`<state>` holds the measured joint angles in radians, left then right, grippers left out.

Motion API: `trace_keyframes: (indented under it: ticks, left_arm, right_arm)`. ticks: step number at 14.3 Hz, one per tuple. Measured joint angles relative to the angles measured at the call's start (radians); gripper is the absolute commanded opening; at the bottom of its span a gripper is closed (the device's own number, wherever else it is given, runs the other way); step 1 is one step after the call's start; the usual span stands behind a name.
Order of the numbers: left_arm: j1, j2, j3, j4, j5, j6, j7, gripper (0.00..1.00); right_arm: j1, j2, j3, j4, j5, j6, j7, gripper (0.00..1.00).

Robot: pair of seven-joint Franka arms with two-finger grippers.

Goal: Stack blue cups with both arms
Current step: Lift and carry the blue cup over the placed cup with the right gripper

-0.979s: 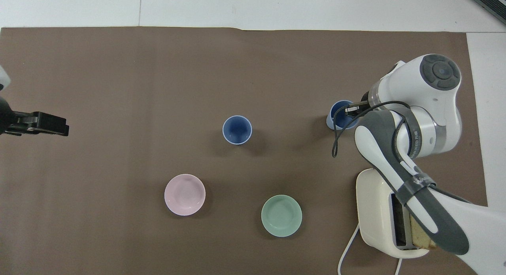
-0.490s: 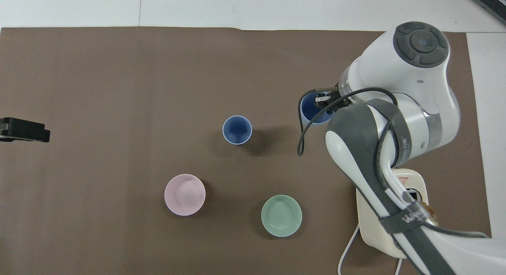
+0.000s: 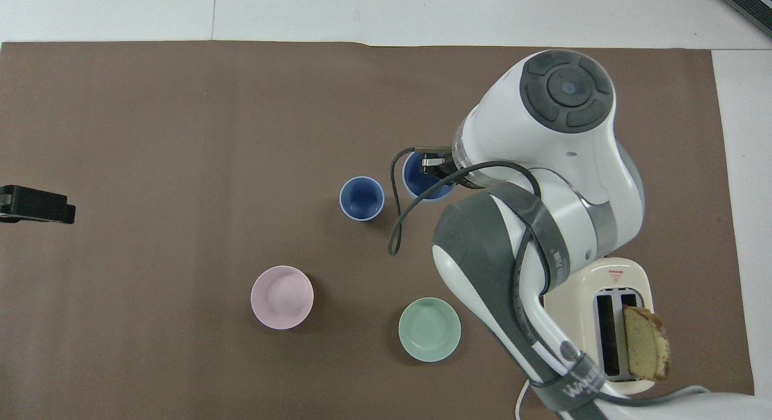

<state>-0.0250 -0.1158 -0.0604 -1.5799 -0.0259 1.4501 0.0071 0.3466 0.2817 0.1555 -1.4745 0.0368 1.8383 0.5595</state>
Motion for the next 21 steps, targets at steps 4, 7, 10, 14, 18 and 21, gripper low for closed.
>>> trace_keyframes:
  ticks: [4, 7, 10, 14, 18, 21]
  left_arm:
    - [0.004, 0.000, 0.026, 0.000, 0.000, -0.002, 0.000, 1.00]
    - [0.004, 0.000, 0.033, 0.000, 0.000, -0.003, 0.000, 1.00]
    - [0.004, 0.000, 0.033, 0.000, 0.000, -0.003, 0.000, 1.00]
    - [0.004, 0.000, 0.033, 0.000, 0.000, -0.004, 0.000, 1.00]
    - [0.004, 0.000, 0.033, 0.000, 0.000, -0.004, 0.000, 1.00]
    - [0.004, 0.000, 0.033, 0.000, 0.000, -0.004, 0.000, 1.00]
  right_arm:
    - [0.043, 0.040, 0.024, 0.005, 0.007, 0.096, 0.000, 0.00]
    - [0.053, 0.081, 0.026, 0.007, 0.007, 0.132, 0.001, 0.00]
    - [0.052, 0.087, 0.023, 0.009, 0.008, 0.135, 0.001, 0.00]
    - [0.052, 0.091, 0.023, 0.008, 0.012, 0.151, 0.001, 0.00]
    - [0.052, 0.113, 0.023, 0.001, 0.012, 0.152, 0.001, 0.00]
    - [0.052, 0.129, 0.023, -0.001, 0.012, 0.152, 0.001, 0.00]
